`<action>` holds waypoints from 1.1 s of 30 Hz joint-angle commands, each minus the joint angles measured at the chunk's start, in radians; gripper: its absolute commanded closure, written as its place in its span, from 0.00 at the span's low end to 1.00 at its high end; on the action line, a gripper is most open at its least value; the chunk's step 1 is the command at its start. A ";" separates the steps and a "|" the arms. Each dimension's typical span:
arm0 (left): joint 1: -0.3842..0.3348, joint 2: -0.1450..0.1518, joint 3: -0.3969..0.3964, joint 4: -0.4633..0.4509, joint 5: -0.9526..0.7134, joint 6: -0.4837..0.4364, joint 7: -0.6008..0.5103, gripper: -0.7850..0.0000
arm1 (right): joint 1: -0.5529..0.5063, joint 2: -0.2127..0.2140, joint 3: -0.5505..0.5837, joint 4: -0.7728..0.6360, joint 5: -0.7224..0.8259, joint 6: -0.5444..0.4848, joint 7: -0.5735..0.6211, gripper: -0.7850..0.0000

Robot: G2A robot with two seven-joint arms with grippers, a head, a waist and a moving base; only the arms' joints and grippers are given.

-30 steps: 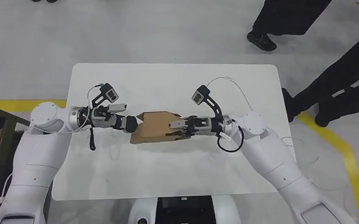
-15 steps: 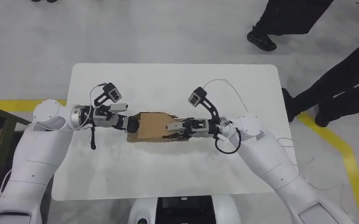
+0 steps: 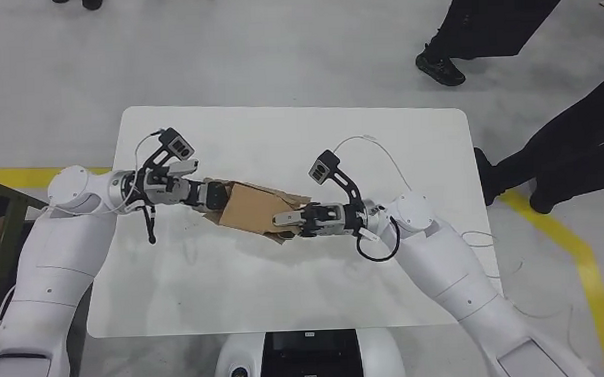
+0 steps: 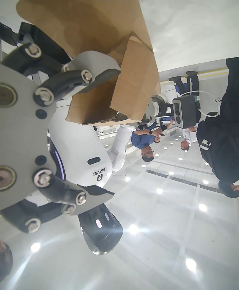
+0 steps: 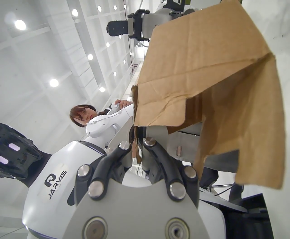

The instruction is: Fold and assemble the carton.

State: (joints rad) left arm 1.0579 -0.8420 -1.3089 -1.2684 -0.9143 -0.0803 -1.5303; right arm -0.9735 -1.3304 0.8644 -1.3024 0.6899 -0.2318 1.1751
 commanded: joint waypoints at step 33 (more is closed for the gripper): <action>0.038 -0.017 -0.018 -0.062 0.041 0.004 0.043 0.00 | 0.008 -0.018 0.015 0.013 -0.007 -0.061 -0.053 1.00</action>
State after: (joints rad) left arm 1.0945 -0.8584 -1.3266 -1.3292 -0.8742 -0.0781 -1.4870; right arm -0.9645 -1.3486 0.8776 -1.2888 0.6829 -0.2911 1.1237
